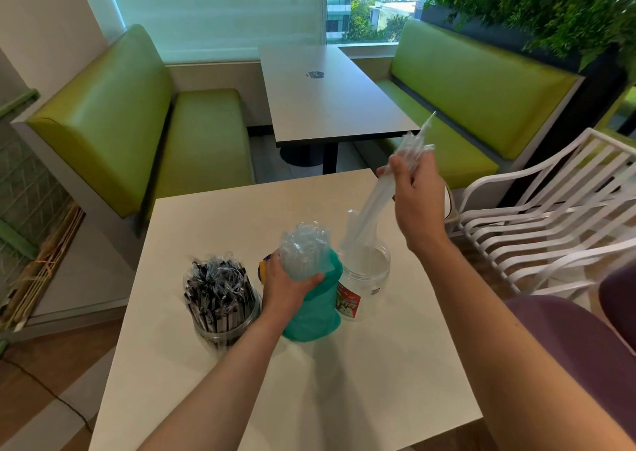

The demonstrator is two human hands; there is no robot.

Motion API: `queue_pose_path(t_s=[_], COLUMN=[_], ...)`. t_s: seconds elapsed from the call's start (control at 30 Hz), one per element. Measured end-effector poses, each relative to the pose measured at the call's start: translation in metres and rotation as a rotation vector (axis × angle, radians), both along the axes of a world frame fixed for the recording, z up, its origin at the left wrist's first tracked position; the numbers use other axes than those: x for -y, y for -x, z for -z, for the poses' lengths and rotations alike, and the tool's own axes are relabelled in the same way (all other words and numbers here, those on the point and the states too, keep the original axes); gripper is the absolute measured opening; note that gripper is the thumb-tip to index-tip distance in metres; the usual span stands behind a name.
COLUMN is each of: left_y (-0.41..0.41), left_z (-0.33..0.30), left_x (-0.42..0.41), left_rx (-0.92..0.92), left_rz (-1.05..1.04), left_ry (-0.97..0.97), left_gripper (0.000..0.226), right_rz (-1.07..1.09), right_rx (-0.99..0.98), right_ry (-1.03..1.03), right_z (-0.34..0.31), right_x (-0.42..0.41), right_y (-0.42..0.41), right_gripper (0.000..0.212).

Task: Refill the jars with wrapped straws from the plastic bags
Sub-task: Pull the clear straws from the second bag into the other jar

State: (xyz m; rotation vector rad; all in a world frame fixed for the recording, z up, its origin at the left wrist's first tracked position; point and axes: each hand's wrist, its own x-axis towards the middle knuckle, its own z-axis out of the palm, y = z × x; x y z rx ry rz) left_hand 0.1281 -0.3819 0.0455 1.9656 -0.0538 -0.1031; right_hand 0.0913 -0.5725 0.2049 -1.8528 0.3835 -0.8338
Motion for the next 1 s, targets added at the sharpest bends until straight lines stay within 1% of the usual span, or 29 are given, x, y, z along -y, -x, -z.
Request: queue_pose_path(t_s=[0.07,0.13,0.23,0.33,0.43,0.57,0.63,0.7,0.77,0.9,1.0], left_y=[0.001,0.002,0.006,0.007,0.007,0.005,0.005,0.004,0.004,0.003,0.002], left_z=[-0.001,-0.001,-0.005,-0.005,-0.004,-0.001,0.001,0.001,0.003,0.006,0.006], left_x=[0.0,0.001,0.003,0.003,0.001,-0.002,-0.003,-0.003,-0.003,-0.006,-0.007], left_rx=[0.008,0.013,0.008,0.013,0.009,-0.006,-0.004,-0.008,-0.015,-0.046,-0.053], left_rz=[0.001,0.006,0.016,0.028,0.035,0.033,0.03,0.032,0.038,0.025,0.021], left_ry=[0.002,0.0,0.011,0.013,0.029,0.02,0.023,0.028,0.035,0.068,0.088], left_gripper=[0.091,0.091,0.086,0.086,0.084,0.089,0.089,0.09,0.091,0.093,0.09], right_rz=[0.026,0.027,-0.001,-0.066,-0.133,-0.157,-0.124,-0.089,-0.064,-0.008,-0.007], right_rx=[-0.043,-0.129,-0.218,-0.353,-0.468,-0.596,-0.618,-0.614,-0.591,-0.529,-0.486], right_ry=[0.046,0.114,0.139,0.111,0.074,0.044,0.031,0.01,-0.036,0.023,-0.041], right_z=[0.003,0.015,0.041,0.071,0.094,0.114,0.124,0.129,0.132,0.138,0.139], right_x=[0.005,0.005,0.0,-0.006,-0.011,-0.015,-0.015,-0.018,-0.021,-0.023,-0.022], right_y=[-0.001,-0.002,-0.004,-0.011,-0.018,-0.02,-0.022,-0.023,-0.023,-0.022,-0.018], right_gripper=[0.027,0.026,0.022,0.027,0.024,0.02,0.018,0.023,0.029,0.029,0.036])
